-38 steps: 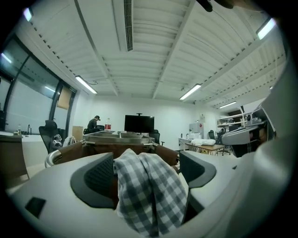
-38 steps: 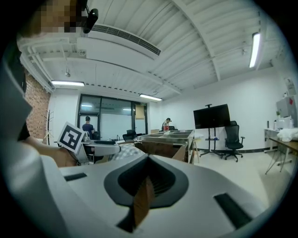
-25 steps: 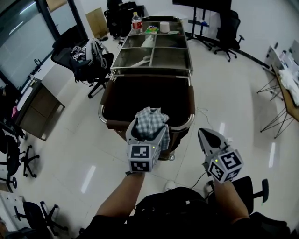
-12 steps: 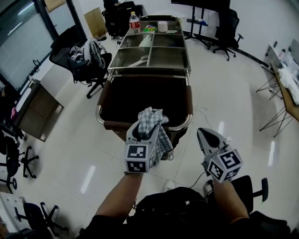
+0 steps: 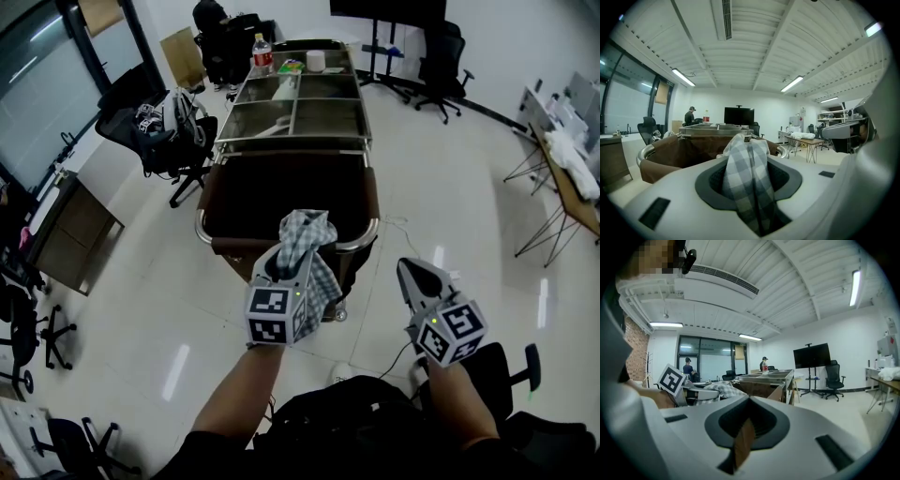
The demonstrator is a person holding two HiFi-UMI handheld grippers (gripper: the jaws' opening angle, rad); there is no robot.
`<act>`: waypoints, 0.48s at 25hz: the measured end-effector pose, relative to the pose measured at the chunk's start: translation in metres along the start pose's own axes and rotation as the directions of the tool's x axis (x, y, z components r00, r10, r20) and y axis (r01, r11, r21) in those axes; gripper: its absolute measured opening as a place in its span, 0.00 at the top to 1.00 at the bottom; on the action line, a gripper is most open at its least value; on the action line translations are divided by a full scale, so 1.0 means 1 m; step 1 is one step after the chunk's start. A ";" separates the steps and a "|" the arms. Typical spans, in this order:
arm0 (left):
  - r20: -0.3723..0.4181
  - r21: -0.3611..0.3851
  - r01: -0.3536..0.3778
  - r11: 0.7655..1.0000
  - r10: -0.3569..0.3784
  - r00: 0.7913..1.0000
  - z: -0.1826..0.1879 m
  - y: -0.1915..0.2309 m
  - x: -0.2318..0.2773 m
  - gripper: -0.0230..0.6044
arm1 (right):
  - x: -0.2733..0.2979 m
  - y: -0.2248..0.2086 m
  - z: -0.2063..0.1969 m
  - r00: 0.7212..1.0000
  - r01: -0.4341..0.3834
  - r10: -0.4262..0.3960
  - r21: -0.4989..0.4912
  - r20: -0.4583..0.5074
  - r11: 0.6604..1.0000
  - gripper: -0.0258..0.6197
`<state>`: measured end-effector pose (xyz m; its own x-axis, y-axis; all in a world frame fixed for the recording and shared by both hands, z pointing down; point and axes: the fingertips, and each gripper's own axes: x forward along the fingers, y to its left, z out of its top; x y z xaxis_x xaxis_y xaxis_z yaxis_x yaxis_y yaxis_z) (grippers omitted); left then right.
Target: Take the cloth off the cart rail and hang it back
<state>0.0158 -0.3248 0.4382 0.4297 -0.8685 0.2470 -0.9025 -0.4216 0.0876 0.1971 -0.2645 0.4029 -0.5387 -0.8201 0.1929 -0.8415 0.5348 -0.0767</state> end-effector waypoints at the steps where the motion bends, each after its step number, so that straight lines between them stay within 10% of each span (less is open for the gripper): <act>1: 0.003 0.005 0.006 1.000 -0.006 1.000 0.001 -0.002 -0.005 0.72 | -0.004 0.003 0.000 1.000 0.004 -0.004 -0.002 0.002 1.000 0.94; 12: 0.016 0.038 0.073 0.997 -0.074 0.997 -0.004 -0.019 -0.090 0.72 | -0.027 0.071 0.002 1.000 -0.027 0.027 -0.004 0.012 1.000 0.94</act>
<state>-0.0054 -0.2375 0.4179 0.4954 -0.8392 0.2241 -0.8670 -0.4935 0.0686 0.1521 -0.2050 0.3902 -0.5619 -0.8077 0.1788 -0.8264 0.5576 -0.0781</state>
